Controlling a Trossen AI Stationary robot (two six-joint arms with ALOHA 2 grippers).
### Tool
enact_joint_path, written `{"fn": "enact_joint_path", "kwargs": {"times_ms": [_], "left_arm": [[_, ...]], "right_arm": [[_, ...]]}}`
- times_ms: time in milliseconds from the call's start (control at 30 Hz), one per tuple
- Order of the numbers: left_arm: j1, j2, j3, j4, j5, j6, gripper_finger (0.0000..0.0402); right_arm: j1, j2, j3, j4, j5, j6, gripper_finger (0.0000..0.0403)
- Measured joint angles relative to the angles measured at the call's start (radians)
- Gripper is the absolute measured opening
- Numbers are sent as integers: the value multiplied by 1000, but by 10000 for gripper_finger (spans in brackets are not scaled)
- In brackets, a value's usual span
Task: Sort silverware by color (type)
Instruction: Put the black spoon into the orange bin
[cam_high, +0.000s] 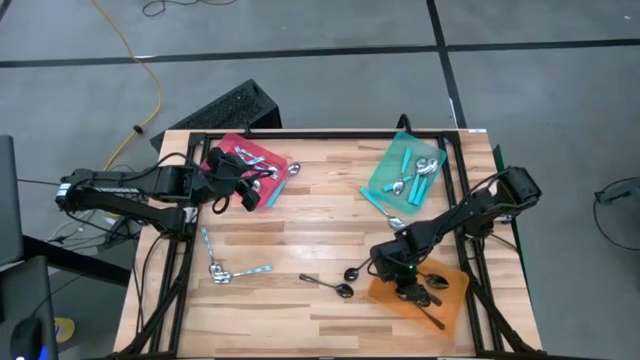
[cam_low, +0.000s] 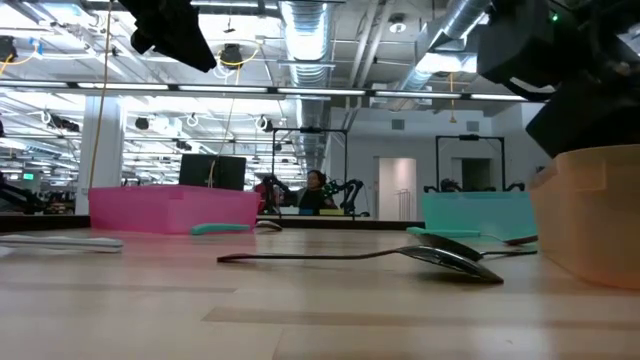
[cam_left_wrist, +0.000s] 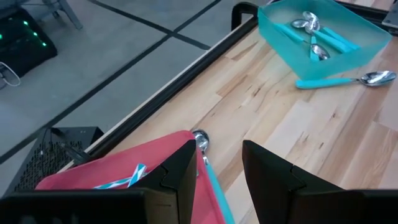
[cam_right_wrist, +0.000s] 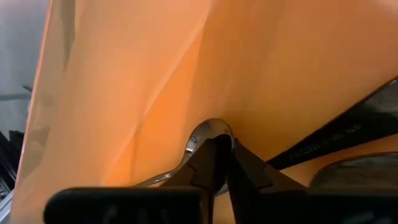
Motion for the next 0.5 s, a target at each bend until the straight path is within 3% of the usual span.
{"fn": "enact_joint_path", "kwargs": {"times_ms": [500], "left_arm": [[0,0,0,0,-1,-2,114]], "right_arm": [[-1,-1,-15,7,-7,20,61]]}}
